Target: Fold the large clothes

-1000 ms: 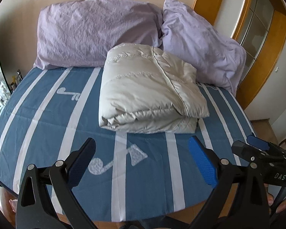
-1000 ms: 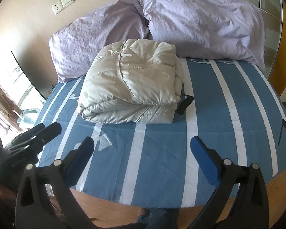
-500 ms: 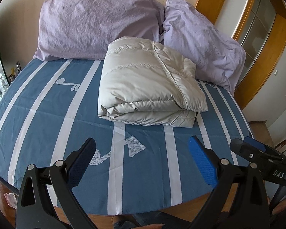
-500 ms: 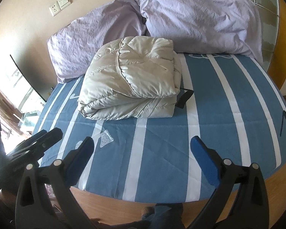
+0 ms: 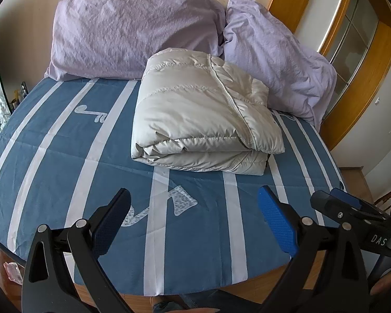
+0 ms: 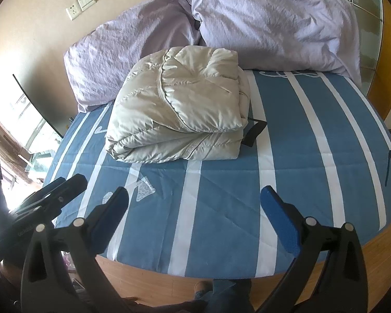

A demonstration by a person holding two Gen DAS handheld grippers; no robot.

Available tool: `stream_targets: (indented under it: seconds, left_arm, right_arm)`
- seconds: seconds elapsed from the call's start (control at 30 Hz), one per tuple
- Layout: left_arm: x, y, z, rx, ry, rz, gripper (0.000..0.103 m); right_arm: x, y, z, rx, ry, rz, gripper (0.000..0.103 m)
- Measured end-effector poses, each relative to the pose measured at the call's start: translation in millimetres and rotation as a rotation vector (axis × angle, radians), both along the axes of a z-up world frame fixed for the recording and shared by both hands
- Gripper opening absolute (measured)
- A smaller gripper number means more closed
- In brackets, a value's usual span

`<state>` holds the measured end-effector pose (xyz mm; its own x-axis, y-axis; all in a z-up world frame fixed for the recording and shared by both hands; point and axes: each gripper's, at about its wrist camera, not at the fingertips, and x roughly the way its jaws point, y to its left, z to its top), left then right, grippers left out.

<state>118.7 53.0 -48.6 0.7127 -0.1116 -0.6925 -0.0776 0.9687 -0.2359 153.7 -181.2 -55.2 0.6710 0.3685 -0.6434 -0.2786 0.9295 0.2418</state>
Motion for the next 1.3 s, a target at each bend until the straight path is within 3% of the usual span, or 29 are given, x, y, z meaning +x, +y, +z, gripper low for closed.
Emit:
stream_targets:
  seconds: [1.3]
  left_arm:
    - [7,-11,-6,0.018,0.026,-0.001,0.098]
  right_arm:
    - [4,2,-5,0.001,0.011,0.008,0.101]
